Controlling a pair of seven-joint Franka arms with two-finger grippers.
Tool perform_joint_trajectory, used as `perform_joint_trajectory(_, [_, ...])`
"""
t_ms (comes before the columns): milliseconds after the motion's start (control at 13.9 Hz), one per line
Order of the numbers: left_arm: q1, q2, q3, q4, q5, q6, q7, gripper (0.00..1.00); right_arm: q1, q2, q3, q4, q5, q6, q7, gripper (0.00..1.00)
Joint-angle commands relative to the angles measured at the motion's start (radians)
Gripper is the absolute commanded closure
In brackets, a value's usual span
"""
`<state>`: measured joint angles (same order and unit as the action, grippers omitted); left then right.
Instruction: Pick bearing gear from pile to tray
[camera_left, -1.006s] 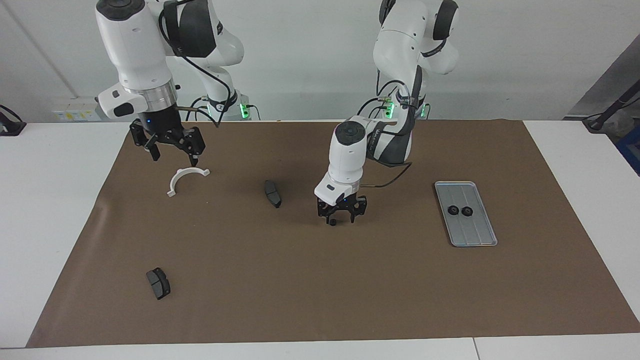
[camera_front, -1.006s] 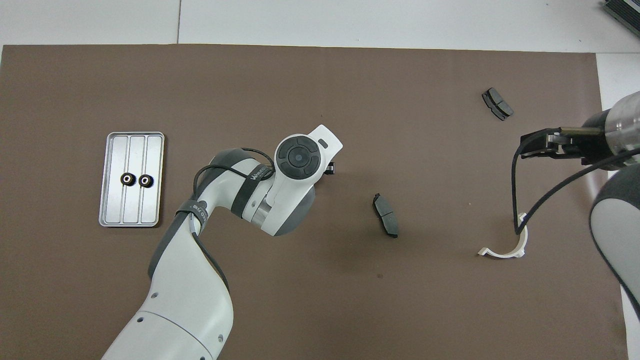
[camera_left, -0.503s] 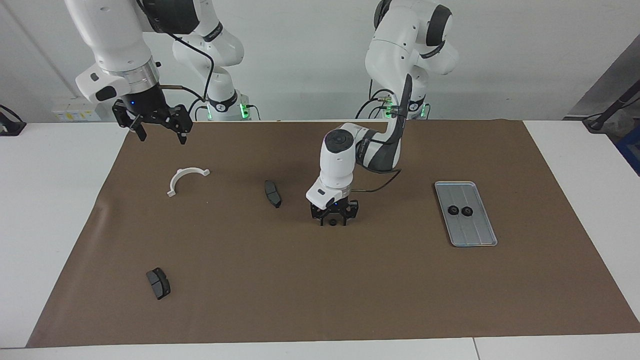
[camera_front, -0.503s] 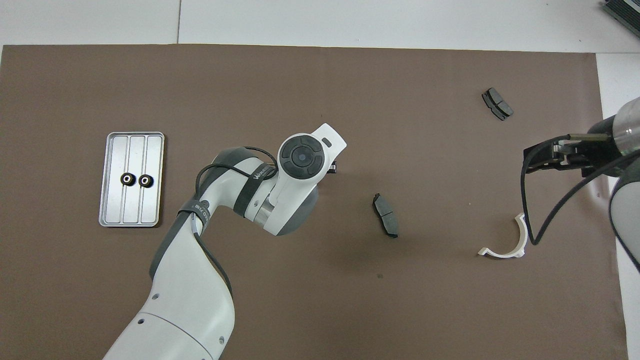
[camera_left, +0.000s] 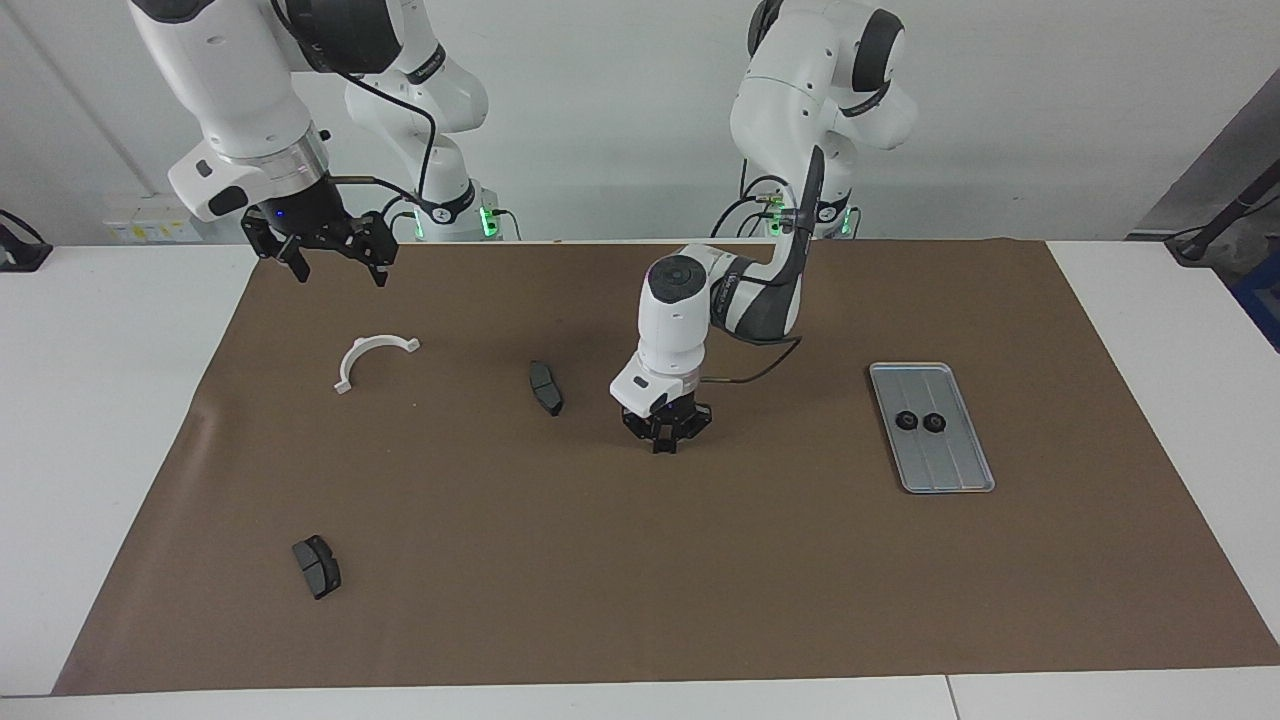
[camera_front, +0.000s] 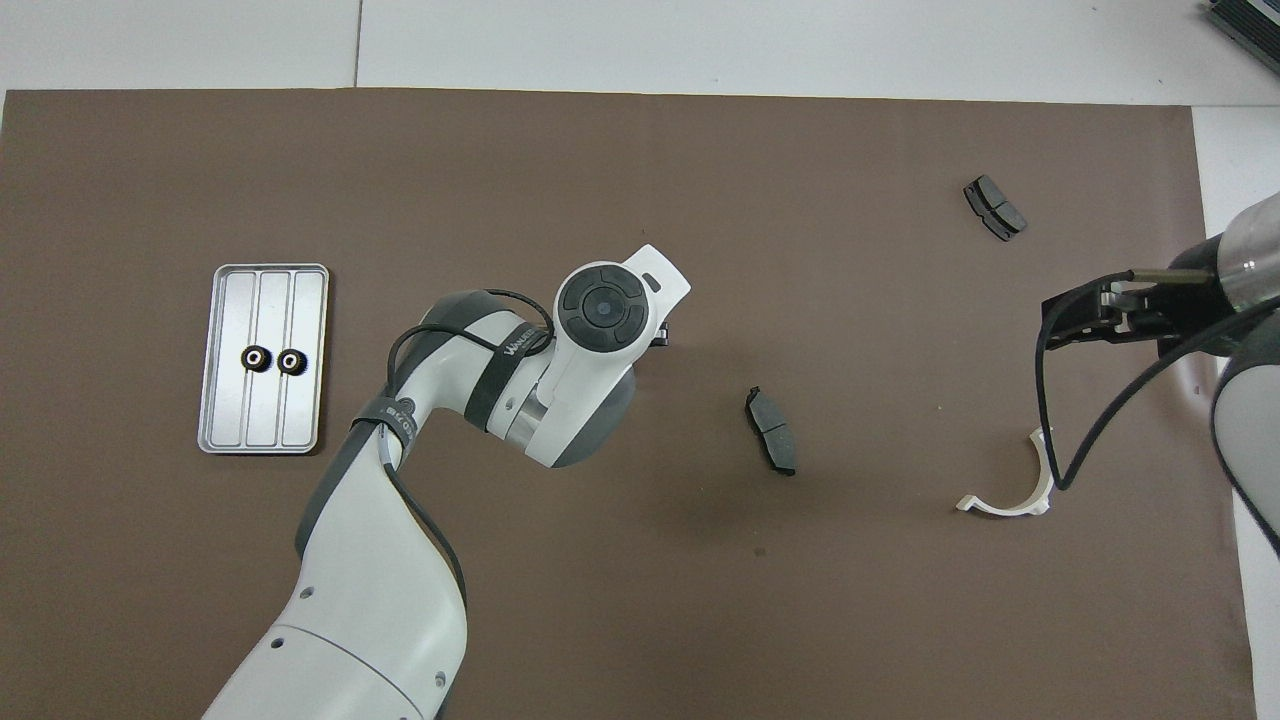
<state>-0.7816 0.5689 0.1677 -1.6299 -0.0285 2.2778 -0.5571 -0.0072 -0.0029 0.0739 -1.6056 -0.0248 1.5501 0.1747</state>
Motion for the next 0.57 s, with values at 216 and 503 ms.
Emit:
perform_joint_trajectory(216, [0.175, -0.098, 0.010, 0.085, -0.019, -0.213, 0.031, 1.00, -0.011, -0.017, 0.007, -0.027, 0.017, 0.011, 0.029, 0.00])
perform_joint_trajectory(503, [0.347, -0.271, 0.010, -0.092, -0.033, -0.224, 0.280, 1.00, -0.005, -0.028, 0.009, -0.048, 0.016, 0.010, 0.051, 0.00])
